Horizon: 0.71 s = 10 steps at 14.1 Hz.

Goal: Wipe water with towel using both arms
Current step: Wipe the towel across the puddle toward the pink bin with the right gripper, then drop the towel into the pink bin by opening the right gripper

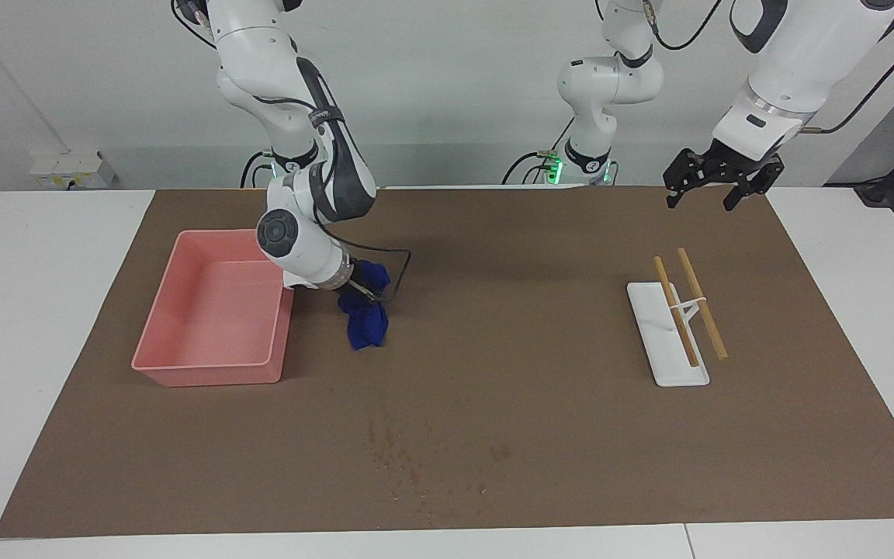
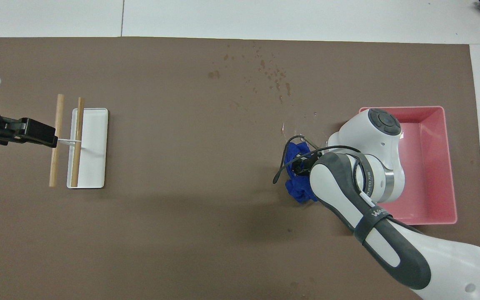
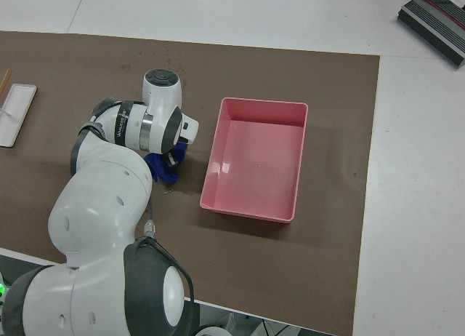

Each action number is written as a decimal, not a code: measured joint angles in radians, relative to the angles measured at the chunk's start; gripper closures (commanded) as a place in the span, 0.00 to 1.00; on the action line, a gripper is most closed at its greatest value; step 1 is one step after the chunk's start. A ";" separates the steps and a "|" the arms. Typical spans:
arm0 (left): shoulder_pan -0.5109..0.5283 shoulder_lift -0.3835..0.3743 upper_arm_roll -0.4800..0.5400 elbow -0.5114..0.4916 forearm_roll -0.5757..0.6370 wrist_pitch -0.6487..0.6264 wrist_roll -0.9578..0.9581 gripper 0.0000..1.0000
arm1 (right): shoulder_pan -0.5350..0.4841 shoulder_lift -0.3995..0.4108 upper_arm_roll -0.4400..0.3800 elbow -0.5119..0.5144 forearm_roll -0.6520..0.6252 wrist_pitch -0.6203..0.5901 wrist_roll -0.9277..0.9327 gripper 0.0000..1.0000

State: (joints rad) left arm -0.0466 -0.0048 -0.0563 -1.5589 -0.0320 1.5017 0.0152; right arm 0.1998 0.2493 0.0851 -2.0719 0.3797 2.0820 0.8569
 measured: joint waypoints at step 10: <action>0.003 -0.007 0.004 -0.010 0.000 0.000 0.003 0.00 | -0.062 -0.155 -0.004 0.049 -0.058 -0.014 0.022 1.00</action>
State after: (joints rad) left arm -0.0437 -0.0116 -0.0522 -1.5685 -0.0321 1.5017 0.0179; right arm 0.1382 0.0943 0.0811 -2.0226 0.3216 2.0677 0.8784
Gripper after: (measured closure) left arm 0.000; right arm 0.819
